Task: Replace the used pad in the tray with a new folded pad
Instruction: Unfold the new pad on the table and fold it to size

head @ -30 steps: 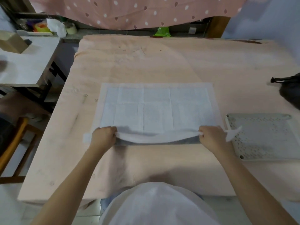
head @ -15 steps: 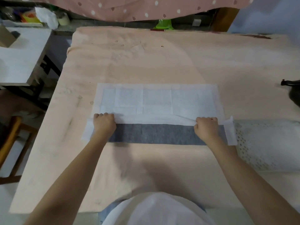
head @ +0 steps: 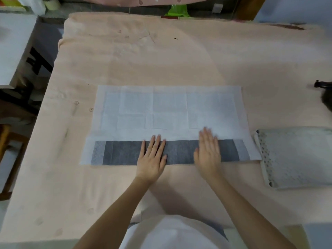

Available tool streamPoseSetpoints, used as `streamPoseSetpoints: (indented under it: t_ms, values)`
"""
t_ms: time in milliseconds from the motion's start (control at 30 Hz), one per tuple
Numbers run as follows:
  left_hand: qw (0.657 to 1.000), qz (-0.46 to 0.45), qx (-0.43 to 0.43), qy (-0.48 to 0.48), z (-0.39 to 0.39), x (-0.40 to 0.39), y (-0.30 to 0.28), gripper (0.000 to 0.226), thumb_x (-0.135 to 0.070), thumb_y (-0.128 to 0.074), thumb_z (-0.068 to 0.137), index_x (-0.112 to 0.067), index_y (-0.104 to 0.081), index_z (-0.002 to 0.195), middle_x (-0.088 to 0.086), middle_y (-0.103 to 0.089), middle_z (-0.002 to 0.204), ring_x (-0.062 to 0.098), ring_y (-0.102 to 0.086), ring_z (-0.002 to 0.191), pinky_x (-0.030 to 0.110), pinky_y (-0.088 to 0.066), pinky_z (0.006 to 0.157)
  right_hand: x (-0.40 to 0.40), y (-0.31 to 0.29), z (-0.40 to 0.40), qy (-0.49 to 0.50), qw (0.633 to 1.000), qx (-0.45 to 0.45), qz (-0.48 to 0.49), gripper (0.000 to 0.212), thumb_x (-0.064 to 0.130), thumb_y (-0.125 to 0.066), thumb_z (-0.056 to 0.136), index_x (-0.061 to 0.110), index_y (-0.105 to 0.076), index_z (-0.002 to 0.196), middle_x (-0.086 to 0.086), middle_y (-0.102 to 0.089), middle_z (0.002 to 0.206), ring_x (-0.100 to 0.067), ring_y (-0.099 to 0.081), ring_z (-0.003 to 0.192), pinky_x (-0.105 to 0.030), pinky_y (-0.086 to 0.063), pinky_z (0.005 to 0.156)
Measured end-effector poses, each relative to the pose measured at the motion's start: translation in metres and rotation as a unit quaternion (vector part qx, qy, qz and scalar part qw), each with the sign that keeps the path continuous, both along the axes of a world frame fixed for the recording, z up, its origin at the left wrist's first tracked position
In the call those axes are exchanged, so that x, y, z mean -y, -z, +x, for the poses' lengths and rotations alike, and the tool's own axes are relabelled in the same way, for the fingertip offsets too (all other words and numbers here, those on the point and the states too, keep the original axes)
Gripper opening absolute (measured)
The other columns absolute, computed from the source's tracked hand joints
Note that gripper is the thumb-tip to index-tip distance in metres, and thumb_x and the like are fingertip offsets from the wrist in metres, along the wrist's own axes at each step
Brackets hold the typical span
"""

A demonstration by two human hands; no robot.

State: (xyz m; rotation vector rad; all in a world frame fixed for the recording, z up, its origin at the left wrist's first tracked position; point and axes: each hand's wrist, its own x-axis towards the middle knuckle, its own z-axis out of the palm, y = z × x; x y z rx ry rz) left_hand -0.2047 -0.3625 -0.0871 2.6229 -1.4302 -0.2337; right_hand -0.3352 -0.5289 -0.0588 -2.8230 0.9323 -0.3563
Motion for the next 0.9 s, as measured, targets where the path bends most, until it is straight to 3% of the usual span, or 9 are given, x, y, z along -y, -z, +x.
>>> streamPoseSetpoints:
  t_ms: [133, 267, 433, 900]
  values:
    - [1.000, -0.002, -0.003, 0.021, 0.004, 0.000, 0.003, 0.055, -0.037, -0.025, 0.097, -0.011, -0.032, 0.145, 0.009, -0.026, 0.153, 0.026, -0.020, 0.143, 0.051, -0.017, 0.114, -0.042, 0.011, 0.024, -0.083, 0.994, -0.062, 0.048, 0.054, 0.023, -0.031, 0.095, 0.000, -0.031, 0.144, -0.014, -0.026, 0.153, -0.027, -0.021, 0.144, -0.044, -0.016, 0.117]
    - [0.999, -0.003, 0.004, 0.038, 0.009, 0.003, 0.004, 0.057, -0.039, -0.025, 0.097, -0.008, -0.034, 0.144, 0.011, -0.027, 0.152, 0.028, -0.022, 0.142, 0.050, -0.016, 0.114, -0.051, 0.017, 0.043, -0.067, 0.991, -0.108, 0.049, 0.055, 0.029, -0.039, 0.095, 0.001, -0.037, 0.142, -0.014, -0.033, 0.150, -0.026, -0.028, 0.141, -0.044, -0.023, 0.116]
    - [1.000, 0.003, -0.005, 0.017, 0.007, 0.004, 0.005, 0.058, -0.040, -0.023, 0.097, -0.010, -0.028, 0.147, 0.010, -0.022, 0.155, 0.026, -0.017, 0.144, 0.048, -0.014, 0.116, -0.042, 0.024, 0.037, -0.079, 0.984, -0.144, 0.068, 0.058, 0.034, -0.022, 0.099, 0.002, -0.024, 0.147, -0.013, -0.020, 0.155, -0.024, -0.017, 0.145, -0.043, -0.018, 0.118]
    - [0.999, 0.010, -0.008, -0.033, 0.005, 0.001, 0.009, 0.062, -0.044, -0.020, 0.097, -0.011, -0.017, 0.150, 0.008, -0.013, 0.157, 0.021, -0.006, 0.146, 0.044, -0.007, 0.118, 0.054, 0.026, -0.056, 0.048, 0.986, -0.134, 0.081, 0.060, 0.038, -0.009, 0.099, 0.005, -0.007, 0.149, -0.007, -0.005, 0.158, -0.019, -0.003, 0.147, -0.038, -0.006, 0.120]
